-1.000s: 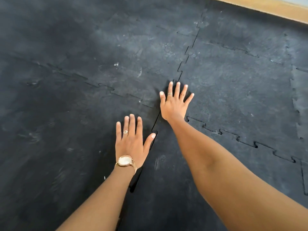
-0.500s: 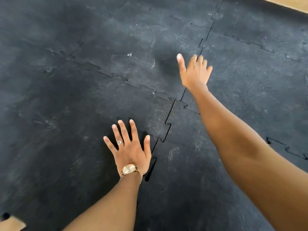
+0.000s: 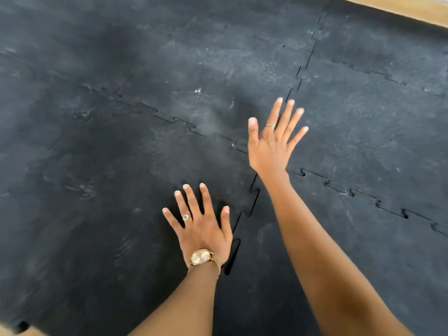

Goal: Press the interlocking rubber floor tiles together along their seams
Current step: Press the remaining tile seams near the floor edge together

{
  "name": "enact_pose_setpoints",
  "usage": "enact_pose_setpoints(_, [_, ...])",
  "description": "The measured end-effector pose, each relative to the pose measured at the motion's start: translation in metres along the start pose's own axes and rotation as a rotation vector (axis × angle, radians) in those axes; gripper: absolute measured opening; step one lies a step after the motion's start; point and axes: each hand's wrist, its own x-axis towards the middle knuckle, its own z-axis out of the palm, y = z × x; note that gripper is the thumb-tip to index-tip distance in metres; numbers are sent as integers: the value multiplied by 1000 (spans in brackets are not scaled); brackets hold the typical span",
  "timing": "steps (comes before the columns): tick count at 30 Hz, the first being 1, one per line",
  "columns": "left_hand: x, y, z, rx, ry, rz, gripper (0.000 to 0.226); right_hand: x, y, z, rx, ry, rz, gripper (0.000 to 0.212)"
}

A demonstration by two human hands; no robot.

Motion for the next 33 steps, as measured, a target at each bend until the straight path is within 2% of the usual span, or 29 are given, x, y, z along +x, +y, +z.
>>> enact_pose_setpoints(1, [0,0,1,-3,-1,3,69,-13,3,-1,-65,34,-11,73])
enact_pose_setpoints(4, [-1,1,0,0,-7,8,69,-46,18,5,-209,-255,43,75])
enact_pose_setpoints(6, [-1,0,-1,7,-23,0,68,-47,20,9,-212,-342,65,71])
enact_pose_setpoints(11, [-1,1,-1,8,5,2,69,-49,18,4,-140,-339,63,69])
enact_pose_setpoints(17, [-1,1,-6,9,-45,33,69,-119,20,-9,-163,-303,125,75])
enact_pose_setpoints(19, [5,-14,-14,15,-58,130,68,-132,20,-13,-176,-322,104,73])
enact_pose_setpoints(22, [10,-65,-20,30,14,349,62,-129,22,-13,-209,-345,90,72])
enact_pose_setpoints(25, [3,-98,-18,26,59,274,66,-127,22,-8,-234,-374,88,75])
enact_pose_setpoints(28, [2,-94,-16,50,1,270,68,-124,24,-14,-243,-471,95,79])
enact_pose_setpoints(31, [4,-94,-18,69,-4,275,67,-113,20,-31,-87,-564,144,81])
enact_pose_setpoints(33, [4,-94,-17,85,-2,277,66,-109,9,-42,87,-478,258,83])
